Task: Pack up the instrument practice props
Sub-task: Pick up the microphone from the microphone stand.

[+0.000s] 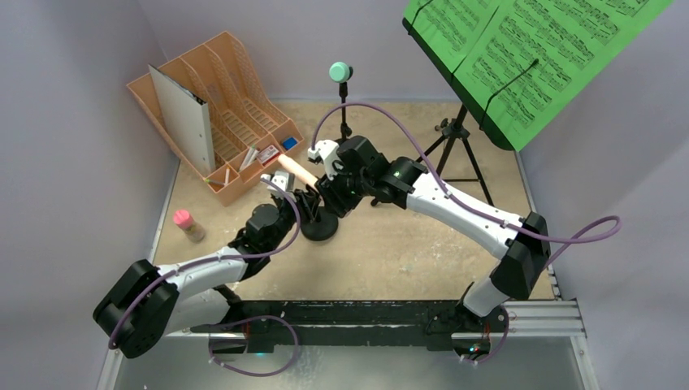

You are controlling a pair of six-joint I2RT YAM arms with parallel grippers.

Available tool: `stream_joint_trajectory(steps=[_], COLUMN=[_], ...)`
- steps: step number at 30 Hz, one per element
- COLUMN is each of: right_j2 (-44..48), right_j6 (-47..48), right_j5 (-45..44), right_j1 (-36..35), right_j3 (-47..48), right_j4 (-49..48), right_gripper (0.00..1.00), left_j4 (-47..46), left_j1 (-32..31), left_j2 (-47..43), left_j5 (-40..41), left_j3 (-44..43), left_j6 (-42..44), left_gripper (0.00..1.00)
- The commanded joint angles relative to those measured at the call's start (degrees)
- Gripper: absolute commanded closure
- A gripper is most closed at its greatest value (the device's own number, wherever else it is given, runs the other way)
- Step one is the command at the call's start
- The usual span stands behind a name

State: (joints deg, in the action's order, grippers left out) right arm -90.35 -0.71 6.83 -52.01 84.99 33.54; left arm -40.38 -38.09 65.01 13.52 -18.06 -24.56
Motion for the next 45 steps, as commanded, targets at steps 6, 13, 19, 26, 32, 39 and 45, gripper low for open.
stream_joint_trajectory(steps=[6,13,19,26,32,39,45], right_j2=[4.2,4.5,4.7,4.5,3.3,3.2,2.4], right_j6=[2.4,2.7,2.8,3.0,4.1,4.0,3.9], right_j5=[6.6,7.9,8.4,9.1,10.6,11.1,11.8], right_j1=[-0.7,-0.7,-0.7,-0.7,-0.7,-0.7,-0.6], right_j3=[1.0,1.9,1.9,2.5,3.1,3.3,2.9], right_j4=[15.8,14.6,13.2,12.0,12.4,12.2,11.8], right_gripper=[1.0,1.0,1.0,1.0,1.0,1.0,1.0], left_j4=[-5.6,-12.5,-18.2,-22.2,-26.3,-31.1,-32.1], left_j1=[6.2,6.2,6.2,6.2,6.2,6.2,6.1], left_j2=[-0.7,0.8,3.5,7.3,10.7,13.6,13.4], left_j5=[8.6,1.7,-4.2,-9.2,-12.6,-18.6,-18.9], left_j3=[5.0,7.6,8.9,8.5,7.3,6.6,6.8], left_j6=[4.5,5.8,6.9,8.9,11.1,12.9,13.2], left_gripper=[0.84,0.59,0.5,0.45,0.43,0.42,0.58])
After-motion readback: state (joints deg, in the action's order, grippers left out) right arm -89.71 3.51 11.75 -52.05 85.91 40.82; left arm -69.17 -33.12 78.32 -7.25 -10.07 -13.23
